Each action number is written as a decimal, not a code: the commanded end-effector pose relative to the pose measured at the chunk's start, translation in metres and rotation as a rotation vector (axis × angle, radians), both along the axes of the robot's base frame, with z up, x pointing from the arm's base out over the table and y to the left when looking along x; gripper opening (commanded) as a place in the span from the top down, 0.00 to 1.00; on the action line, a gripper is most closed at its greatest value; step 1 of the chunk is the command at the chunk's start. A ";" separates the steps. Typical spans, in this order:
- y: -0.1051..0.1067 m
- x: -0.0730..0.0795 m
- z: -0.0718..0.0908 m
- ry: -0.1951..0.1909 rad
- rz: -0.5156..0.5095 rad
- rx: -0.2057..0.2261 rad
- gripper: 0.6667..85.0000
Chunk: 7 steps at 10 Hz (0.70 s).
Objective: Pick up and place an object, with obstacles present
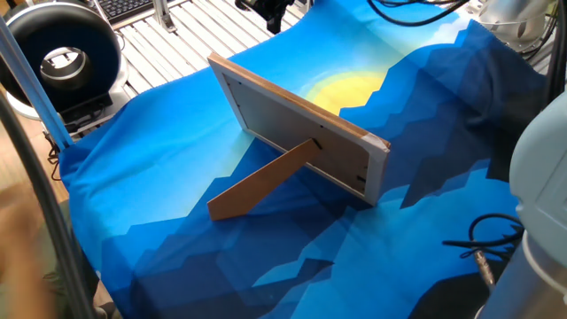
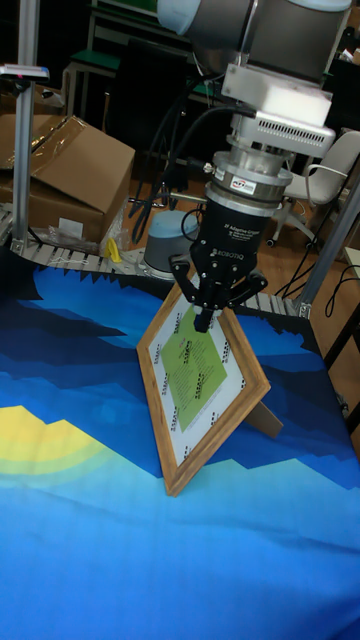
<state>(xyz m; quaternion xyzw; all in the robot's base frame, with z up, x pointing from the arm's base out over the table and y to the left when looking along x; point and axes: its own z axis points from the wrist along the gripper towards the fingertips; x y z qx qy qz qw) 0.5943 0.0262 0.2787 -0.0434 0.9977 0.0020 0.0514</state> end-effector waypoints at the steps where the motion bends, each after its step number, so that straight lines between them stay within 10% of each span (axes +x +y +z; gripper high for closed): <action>1: 0.007 -0.008 -0.002 0.021 -0.010 0.036 0.99; 7: 0.000 -0.012 -0.001 0.032 0.015 0.006 0.99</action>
